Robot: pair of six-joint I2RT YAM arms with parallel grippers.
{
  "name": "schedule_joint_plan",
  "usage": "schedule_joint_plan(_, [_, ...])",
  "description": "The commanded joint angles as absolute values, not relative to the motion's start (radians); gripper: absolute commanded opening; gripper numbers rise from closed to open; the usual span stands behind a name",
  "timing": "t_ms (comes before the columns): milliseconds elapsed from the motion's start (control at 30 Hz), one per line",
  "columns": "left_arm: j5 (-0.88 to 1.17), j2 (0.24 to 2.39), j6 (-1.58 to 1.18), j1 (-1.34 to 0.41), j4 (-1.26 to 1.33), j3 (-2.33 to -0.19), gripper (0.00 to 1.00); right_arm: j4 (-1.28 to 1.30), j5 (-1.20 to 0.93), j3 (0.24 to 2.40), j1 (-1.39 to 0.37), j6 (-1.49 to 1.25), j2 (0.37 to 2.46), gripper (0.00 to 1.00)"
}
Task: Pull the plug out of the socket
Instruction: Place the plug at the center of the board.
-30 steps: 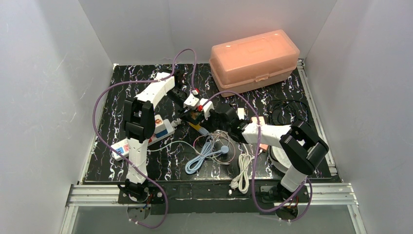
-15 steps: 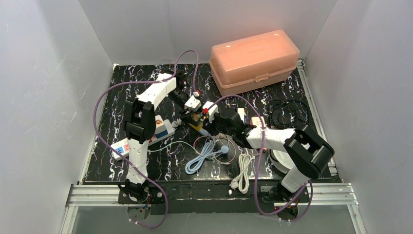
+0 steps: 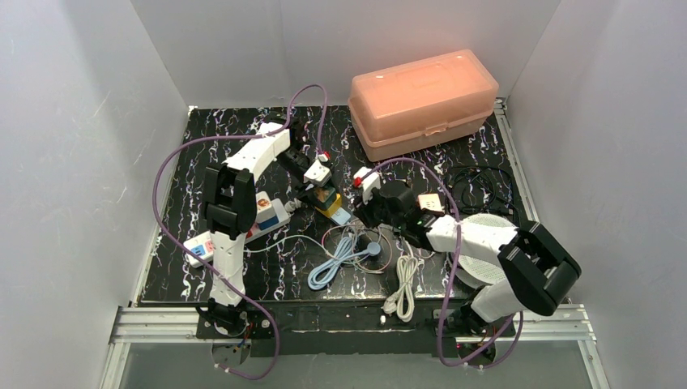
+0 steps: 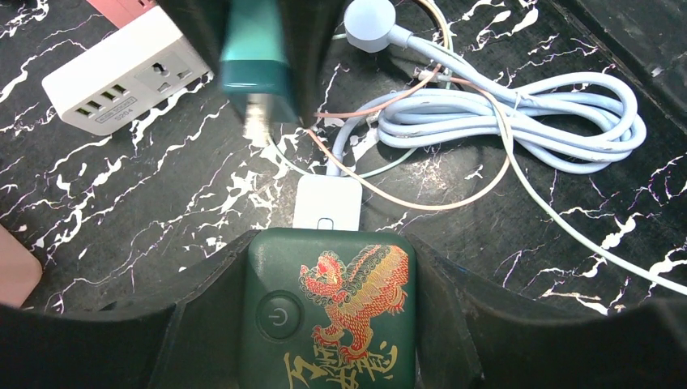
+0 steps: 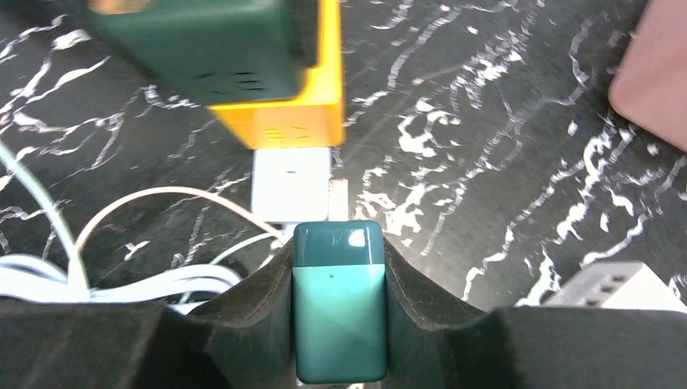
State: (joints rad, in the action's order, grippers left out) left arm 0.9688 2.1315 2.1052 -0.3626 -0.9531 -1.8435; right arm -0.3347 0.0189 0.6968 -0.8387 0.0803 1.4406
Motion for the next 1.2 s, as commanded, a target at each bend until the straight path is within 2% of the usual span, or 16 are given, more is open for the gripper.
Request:
schedule_joint_plan(0, [0.882, 2.127, 2.491, -0.367, -1.416, -1.78, 0.0, -0.242, 0.052, 0.76, -0.722, -0.026, 1.443, 0.01])
schedule_joint_plan(200, [0.887, 2.106, 2.491, -0.367, -1.414, -1.767, 0.0, 0.052, 0.007, 1.032, -0.571, -0.212, 1.642, 0.02])
schedule_joint_plan(333, [0.899, 2.101, 2.494, -0.367, -1.402, -1.763, 0.0, 0.079, 0.007, 1.084, -0.566, -0.244, 1.692, 0.33])
schedule_joint_plan(467, [0.919, 2.105, 2.479, -0.368, -1.398, -1.773, 0.15, 0.082, 0.012, 1.086, -0.562, -0.258, 1.718, 0.55])
schedule_joint_plan(633, [0.931, 2.102, 2.471, -0.369, -1.385, -1.763, 0.27, 0.098, 0.023, 1.096, -0.561, -0.256, 1.728, 0.6])
schedule_joint_plan(800, [0.942, 2.093, 2.461, -0.368, -1.375, -1.763, 0.31, 0.095, 0.062, 1.087, -0.56, -0.253, 1.69, 0.61])
schedule_joint_plan(833, [0.948, 2.091, 2.449, -0.368, -1.371, -1.764, 0.36, 0.083, 0.059, 1.073, -0.56, -0.251, 1.667, 0.61])
schedule_joint_plan(867, [0.956, 2.085, 2.439, -0.369, -1.362, -1.766, 0.51, 0.068, 0.043, 1.062, -0.56, -0.245, 1.643, 0.61])
schedule_joint_plan(933, [0.969, 2.077, 2.395, -0.369, -1.343, -1.775, 0.92, 0.038, -0.025, 1.035, -0.561, -0.225, 1.593, 0.63])
schedule_joint_plan(967, [0.976, 2.074, 2.387, -0.368, -1.342, -1.783, 0.98, -0.003, -0.072, 1.017, -0.563, -0.217, 1.571, 0.65])
schedule_joint_plan(1000, [0.98, 2.072, 2.382, -0.366, -1.349, -1.794, 0.98, -0.049, -0.108, 0.992, -0.567, -0.209, 1.55, 0.73])
schedule_joint_plan(1167, [0.995, 2.035, 2.368, -0.358, -1.354, -1.8, 0.98, -0.17, -0.162, 0.913, -0.645, -0.123, 1.519, 0.81])
